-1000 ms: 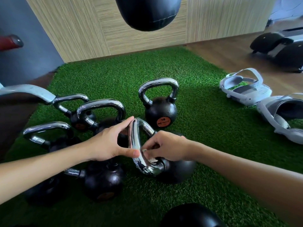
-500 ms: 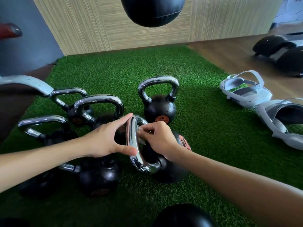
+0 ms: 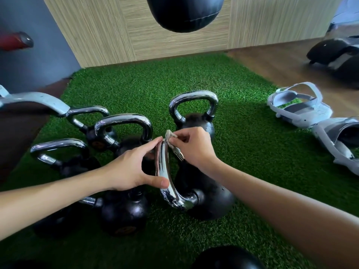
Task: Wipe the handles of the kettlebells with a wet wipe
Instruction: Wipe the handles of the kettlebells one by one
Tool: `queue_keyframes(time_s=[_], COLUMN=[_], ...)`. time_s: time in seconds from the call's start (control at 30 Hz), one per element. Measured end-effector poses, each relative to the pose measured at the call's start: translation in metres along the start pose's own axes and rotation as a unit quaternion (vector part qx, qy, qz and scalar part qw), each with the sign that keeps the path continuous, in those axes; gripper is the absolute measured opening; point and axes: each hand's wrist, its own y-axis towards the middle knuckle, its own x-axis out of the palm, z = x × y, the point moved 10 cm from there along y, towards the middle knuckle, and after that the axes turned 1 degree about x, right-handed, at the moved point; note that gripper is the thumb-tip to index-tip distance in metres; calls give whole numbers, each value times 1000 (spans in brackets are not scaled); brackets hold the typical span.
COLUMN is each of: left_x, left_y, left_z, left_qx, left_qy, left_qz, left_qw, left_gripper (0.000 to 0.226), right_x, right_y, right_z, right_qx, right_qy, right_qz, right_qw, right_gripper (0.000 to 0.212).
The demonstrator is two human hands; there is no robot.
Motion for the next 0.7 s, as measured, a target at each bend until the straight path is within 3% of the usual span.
queue_keyframes(time_s=[0.13, 0.3, 0.4, 0.57, 0.7], left_x=[-1, -1, -3, -7, -16], left_y=[0, -4, -3, -1, 8], left_z=[-4, 2, 1, 11, 31], left_qx=[-10, -16, -21, -3, -4], left_qy=[13, 29, 37, 19, 129], left_qz=[-7, -13, -15, 7, 23], left_qw=[1000, 999, 999, 1000, 991], left_gripper=[138, 144, 146, 140, 124], right_x=[8, 2, 2, -1, -38], right_y=[-19, -15, -11, 0, -1], right_z=[14, 4, 6, 27, 36], right_qx=[-13, -76, -94, -54, -11], right_qy=[-51, -80, -111, -165, -178], right_qz=[-1, 54, 33, -48, -52], right_qw=[999, 992, 989, 984, 983], right_gripper=[3, 5, 8, 15, 9])
